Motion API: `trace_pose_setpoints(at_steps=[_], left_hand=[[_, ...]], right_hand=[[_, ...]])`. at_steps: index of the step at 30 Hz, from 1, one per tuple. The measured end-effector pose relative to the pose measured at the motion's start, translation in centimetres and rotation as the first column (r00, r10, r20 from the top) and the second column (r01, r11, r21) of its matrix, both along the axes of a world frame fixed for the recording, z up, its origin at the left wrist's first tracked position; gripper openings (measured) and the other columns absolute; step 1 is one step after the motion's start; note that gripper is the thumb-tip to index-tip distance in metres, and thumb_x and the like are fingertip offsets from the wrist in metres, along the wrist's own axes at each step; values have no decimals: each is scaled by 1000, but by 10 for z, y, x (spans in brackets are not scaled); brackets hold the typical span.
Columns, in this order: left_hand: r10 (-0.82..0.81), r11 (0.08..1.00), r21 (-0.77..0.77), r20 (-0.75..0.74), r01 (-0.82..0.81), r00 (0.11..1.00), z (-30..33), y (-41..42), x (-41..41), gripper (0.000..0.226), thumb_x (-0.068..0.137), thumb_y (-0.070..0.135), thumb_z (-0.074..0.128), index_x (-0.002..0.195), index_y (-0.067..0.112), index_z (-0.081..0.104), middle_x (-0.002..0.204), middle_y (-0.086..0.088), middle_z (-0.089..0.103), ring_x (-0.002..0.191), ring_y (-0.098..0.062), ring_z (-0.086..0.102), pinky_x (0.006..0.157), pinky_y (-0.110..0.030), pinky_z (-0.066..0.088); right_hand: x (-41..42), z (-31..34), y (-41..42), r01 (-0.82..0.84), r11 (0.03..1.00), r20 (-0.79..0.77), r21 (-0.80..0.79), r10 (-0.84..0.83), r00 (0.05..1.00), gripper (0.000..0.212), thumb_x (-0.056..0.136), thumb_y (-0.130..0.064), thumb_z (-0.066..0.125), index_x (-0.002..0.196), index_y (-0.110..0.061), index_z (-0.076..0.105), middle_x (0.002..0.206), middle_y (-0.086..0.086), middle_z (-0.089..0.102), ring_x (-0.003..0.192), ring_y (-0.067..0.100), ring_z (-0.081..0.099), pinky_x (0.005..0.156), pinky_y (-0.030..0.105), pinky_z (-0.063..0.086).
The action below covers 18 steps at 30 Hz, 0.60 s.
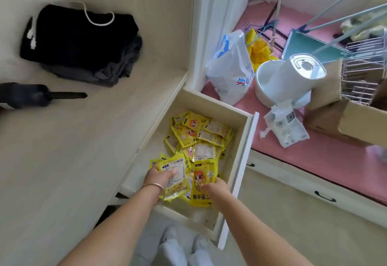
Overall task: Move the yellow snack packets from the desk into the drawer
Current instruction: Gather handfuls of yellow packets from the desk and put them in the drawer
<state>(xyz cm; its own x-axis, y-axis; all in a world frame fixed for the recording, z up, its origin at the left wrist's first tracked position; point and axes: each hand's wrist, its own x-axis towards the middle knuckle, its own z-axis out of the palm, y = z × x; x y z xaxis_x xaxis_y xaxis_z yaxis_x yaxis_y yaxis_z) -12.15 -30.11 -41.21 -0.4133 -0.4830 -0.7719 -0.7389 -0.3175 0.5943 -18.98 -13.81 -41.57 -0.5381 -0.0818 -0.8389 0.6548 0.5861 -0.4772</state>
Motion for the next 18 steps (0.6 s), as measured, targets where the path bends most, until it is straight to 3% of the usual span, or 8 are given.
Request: trace_pose_setpoints(at_steps=[2,4,7,12,15,18], left_hand=[[-145,988,-42,58,148,988,-6,-4,-10,69,68,27,77,131,19,51,130,-10,59,113,-33,60,101,-41,47],[-253,962,-72,116,262,961,-13,-5,-17,67,78,23,72,138,19,44,138,-10,51,124,-31,52,101,-33,42],[-349,931,-53,174,362,921,-34,-9,-20,69,77,21,69,140,20,41,139,-10,50,122,-30,53,103,-36,44],[-307,950,17,239,312,921,-62,-15,-23,86,72,22,73,146,20,30,146,-8,44,127,-31,49,108,-38,39],[-334,932,-46,285,361,899,-70,-15,-27,87,77,21,72,149,18,23,148,-10,40,132,-31,44,110,-40,38],[-395,882,-131,320,453,861,-66,-12,-28,81,77,23,73,144,16,28,143,-11,45,127,-32,48,103,-38,42]], right_hand=[[0,-14,-5,14,999,13,51,-15,1000,27,85,-18,68,108,-14,56,105,3,63,95,21,59,85,31,48],[3,-26,-11,36,996,36,79,-39,999,39,81,-19,71,118,-11,59,112,6,66,99,23,62,87,33,51],[5,-44,-15,69,993,62,96,-76,995,43,80,-17,73,120,-9,60,114,8,67,103,24,63,89,33,51],[10,-60,-18,217,968,80,127,-228,970,42,86,-10,66,126,-7,53,120,11,64,109,27,61,84,32,49],[13,-63,-18,286,948,40,140,-294,955,40,86,-5,63,124,-9,55,116,11,66,103,28,63,85,33,51],[14,-60,-20,264,946,-41,188,-261,965,47,84,-6,59,130,-12,50,115,7,65,98,26,63,82,33,53]])
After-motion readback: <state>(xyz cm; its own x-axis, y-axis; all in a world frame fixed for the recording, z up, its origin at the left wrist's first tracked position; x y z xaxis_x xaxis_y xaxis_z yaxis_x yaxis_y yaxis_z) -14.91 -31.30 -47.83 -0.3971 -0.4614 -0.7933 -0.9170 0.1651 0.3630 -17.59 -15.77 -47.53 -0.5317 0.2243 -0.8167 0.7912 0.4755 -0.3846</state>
